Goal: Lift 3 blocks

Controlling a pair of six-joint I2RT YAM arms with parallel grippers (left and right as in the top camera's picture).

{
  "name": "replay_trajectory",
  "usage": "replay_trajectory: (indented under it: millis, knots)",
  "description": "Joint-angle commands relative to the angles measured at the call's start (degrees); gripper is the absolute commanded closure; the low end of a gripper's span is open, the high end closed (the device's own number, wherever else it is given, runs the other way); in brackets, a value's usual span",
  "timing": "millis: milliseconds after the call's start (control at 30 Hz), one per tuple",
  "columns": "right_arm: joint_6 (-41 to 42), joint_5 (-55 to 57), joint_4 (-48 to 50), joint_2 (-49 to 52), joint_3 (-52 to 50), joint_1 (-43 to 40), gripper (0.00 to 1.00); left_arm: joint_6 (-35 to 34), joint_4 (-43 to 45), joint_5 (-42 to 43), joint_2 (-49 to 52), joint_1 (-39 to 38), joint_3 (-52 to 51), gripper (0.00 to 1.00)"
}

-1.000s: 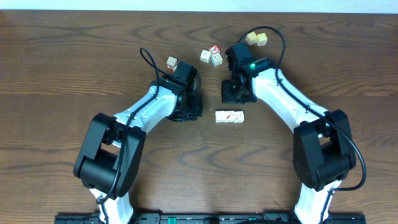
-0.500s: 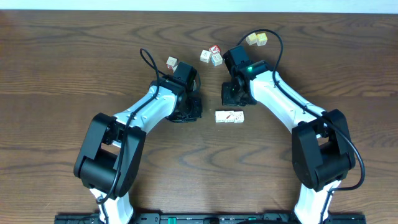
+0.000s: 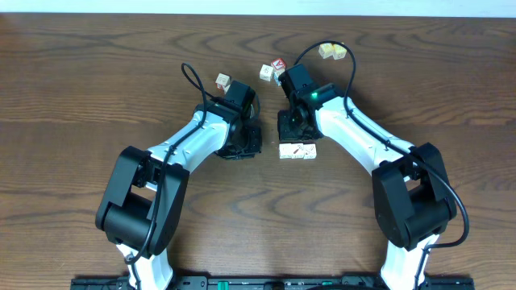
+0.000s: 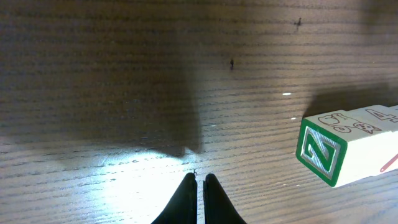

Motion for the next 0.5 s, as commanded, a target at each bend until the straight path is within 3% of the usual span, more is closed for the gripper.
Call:
replay_trajectory:
  millis: [0,467]
  knots:
    - [0.1,0.2,1.8,0.9,-2.5,1.2,0.99,0.7,-0.4,-0.7,-0.9,-0.1,0.6,0.93]
    - [1.8,-0.5,1.9,0.9,-3.4,1.3,0.99,0.7,-0.3,-0.8,-0.9,-0.1,0.6,0.93]
